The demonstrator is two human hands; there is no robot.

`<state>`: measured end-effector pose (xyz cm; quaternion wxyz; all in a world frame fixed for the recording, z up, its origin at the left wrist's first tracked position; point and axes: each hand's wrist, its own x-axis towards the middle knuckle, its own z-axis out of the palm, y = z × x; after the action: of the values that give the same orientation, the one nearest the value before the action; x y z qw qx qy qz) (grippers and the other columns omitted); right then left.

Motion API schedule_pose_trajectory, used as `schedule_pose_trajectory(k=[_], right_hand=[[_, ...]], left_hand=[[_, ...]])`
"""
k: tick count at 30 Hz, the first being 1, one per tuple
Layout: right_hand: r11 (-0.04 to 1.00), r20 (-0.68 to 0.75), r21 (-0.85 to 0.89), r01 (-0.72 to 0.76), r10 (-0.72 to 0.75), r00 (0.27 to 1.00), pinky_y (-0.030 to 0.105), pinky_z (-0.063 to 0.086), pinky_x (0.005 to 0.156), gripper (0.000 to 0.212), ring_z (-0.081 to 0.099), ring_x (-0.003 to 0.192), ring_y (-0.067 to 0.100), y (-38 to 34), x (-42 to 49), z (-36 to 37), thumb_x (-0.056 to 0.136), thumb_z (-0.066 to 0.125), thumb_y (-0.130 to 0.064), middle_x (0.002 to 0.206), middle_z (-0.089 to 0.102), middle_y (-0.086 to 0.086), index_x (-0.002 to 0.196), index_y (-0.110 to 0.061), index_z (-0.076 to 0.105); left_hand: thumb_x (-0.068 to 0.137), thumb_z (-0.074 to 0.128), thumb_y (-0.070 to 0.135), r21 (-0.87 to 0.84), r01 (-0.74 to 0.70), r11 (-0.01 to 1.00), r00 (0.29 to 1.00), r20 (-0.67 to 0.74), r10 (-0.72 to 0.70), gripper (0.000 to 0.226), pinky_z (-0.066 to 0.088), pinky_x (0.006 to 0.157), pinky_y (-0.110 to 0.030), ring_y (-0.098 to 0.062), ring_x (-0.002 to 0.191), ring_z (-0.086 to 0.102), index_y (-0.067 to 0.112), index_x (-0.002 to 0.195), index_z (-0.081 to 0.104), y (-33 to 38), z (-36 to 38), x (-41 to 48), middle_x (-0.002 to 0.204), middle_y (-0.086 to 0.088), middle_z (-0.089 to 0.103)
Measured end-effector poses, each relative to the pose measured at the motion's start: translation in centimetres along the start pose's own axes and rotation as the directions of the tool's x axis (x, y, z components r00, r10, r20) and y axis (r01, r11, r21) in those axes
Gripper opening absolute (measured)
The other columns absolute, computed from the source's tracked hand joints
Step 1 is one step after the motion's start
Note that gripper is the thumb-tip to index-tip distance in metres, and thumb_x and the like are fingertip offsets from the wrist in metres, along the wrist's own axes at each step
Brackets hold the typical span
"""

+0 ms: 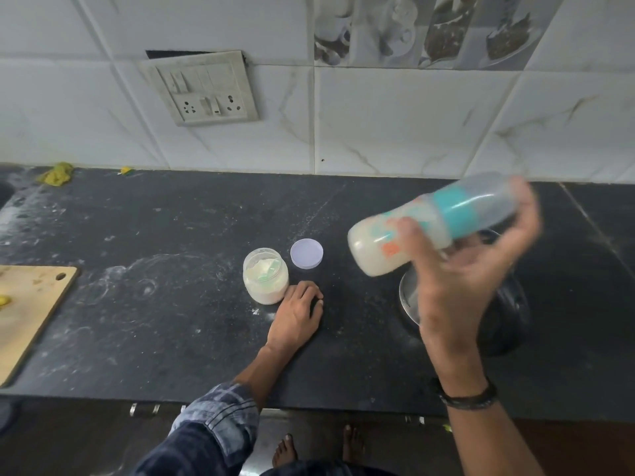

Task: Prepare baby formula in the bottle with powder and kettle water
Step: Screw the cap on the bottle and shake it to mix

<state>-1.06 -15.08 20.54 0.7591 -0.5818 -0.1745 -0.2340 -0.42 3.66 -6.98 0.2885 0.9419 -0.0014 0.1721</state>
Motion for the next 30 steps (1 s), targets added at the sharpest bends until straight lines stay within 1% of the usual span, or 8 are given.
schedule_pose_trajectory(k=[3,7,10,14,19,22,26,30], right_hand=[[0.987,-0.123,-0.001,0.163,-0.162,0.979,0.024,0.054,0.095,0.096,0.064,0.115,0.004,0.0,0.3,-0.3,0.086,0.064,0.018,0.142,0.040,-0.006,0.146,0.015,-0.010],[0.995,0.088,0.018,-0.098,0.096,0.991,0.027,0.058,0.085,0.098,0.071,0.103,0.015,1.6,-0.3,-0.1,0.077,0.079,0.011,0.119,0.066,-0.022,0.152,-0.010,0.020],[1.000,0.027,-0.013,0.013,-0.013,1.000,0.027,0.058,0.088,0.096,0.068,0.108,0.012,0.5,0.2,-0.7,0.077,0.076,0.015,0.129,0.059,-0.025,0.150,-0.001,0.015],[0.962,-0.137,-0.021,0.271,-0.271,0.953,0.023,0.052,0.100,0.095,0.056,0.126,0.005,-0.5,1.0,-1.1,0.085,0.065,0.018,0.147,0.026,0.016,0.142,0.022,-0.012],[0.993,0.165,-0.025,-0.113,0.115,0.980,0.048,0.062,0.088,0.096,0.071,0.105,0.025,0.7,0.7,-1.4,0.072,0.084,0.007,0.130,0.063,0.001,0.147,-0.018,0.030],[0.998,0.069,0.028,0.052,-0.054,0.996,0.031,0.059,0.089,0.090,0.067,0.107,0.010,-0.2,1.7,-2.1,0.076,0.072,0.014,0.128,0.062,-0.026,0.142,-0.010,0.017],[0.996,-0.024,0.059,0.072,-0.070,0.997,0.033,0.055,0.094,0.090,0.063,0.113,0.014,0.9,1.5,-1.8,0.082,0.070,0.014,0.138,0.048,-0.003,0.145,-0.006,0.009],[0.985,0.304,-0.124,-0.122,0.154,0.940,0.057,0.060,0.085,0.095,0.071,0.103,0.029,1.8,0.8,-1.9,0.068,0.092,0.002,0.122,0.064,-0.006,0.137,-0.040,0.042]], left_hand=[[0.094,0.063,0.009,0.010,-0.007,1.000,1.000,-0.003,0.007,0.006,0.041,0.094,-0.031,-0.022,0.093,0.053,0.012,0.099,0.060,-0.1,0.1,0.1,0.106,0.000,0.058],[0.094,0.064,0.009,0.006,-0.008,1.000,1.000,-0.003,0.008,0.007,0.040,0.093,-0.028,-0.021,0.094,0.053,0.012,0.099,0.061,-0.2,0.0,0.0,0.108,0.001,0.059],[0.094,0.064,0.009,0.003,-0.003,1.000,1.000,-0.004,0.003,0.007,0.040,0.093,-0.029,-0.020,0.094,0.052,0.012,0.099,0.060,0.0,0.0,0.0,0.107,0.001,0.058],[0.094,0.063,0.010,0.009,-0.009,1.000,1.000,-0.007,0.009,0.006,0.041,0.092,-0.030,-0.020,0.094,0.052,0.012,0.099,0.060,-0.1,0.1,0.0,0.106,0.001,0.058],[0.094,0.064,0.010,0.007,-0.008,1.000,1.000,0.003,0.008,0.007,0.041,0.093,-0.030,-0.020,0.095,0.053,0.012,0.100,0.060,-0.2,0.0,0.0,0.108,0.002,0.059],[0.094,0.063,0.011,0.012,-0.012,1.000,1.000,-0.003,0.012,0.006,0.041,0.093,-0.031,-0.021,0.095,0.053,0.013,0.100,0.060,-0.1,0.0,0.1,0.108,0.002,0.059],[0.094,0.063,0.011,0.018,-0.010,1.000,1.000,-0.004,0.010,0.006,0.042,0.092,-0.032,-0.021,0.094,0.052,0.013,0.099,0.060,-0.2,0.1,0.1,0.107,0.002,0.059],[0.094,0.064,0.010,0.018,-0.012,1.000,1.000,0.005,0.012,0.007,0.041,0.092,-0.031,-0.021,0.094,0.052,0.013,0.099,0.060,-0.1,0.0,0.1,0.106,0.002,0.058]])
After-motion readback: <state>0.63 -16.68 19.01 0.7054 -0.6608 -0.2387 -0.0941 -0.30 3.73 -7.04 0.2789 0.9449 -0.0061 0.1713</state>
